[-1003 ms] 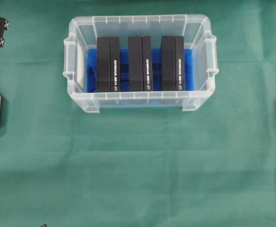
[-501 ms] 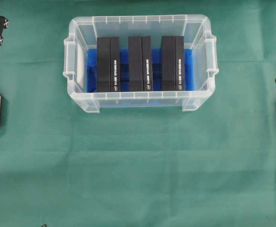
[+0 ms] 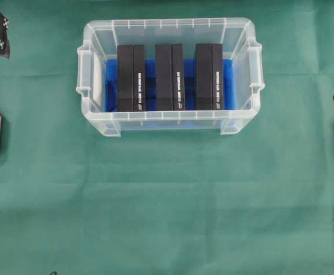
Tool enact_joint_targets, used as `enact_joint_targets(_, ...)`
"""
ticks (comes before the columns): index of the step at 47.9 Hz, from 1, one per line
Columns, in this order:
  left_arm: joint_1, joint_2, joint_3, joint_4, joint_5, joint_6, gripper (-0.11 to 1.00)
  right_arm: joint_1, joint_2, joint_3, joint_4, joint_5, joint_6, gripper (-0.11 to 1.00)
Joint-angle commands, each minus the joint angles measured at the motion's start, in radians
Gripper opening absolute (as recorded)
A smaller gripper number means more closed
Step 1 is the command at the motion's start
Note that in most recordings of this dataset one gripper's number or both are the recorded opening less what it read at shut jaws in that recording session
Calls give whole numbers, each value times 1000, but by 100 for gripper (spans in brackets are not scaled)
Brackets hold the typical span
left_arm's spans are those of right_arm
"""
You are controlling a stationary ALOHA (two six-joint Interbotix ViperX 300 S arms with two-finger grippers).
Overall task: Take the box out of the case with the left arm.
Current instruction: 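Move the open left gripper over the middle black box in the bin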
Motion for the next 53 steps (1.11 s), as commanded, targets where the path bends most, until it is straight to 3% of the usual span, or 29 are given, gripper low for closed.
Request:
enact_joint_targets(1, -11, -2, -18, -2, -3, -3, 98, -2, -2, -28, -3, 9, 3, 1)
enact_joint_targets(27, -135, 138, -104, -6, -20, -150, 97, 0, -2, -28, -2, 23, 3, 1)
enact_joint_targets(53, -189, 469, -407, -6, -75, -198, 97, -2, -2, -28, -2, 23, 3, 1)
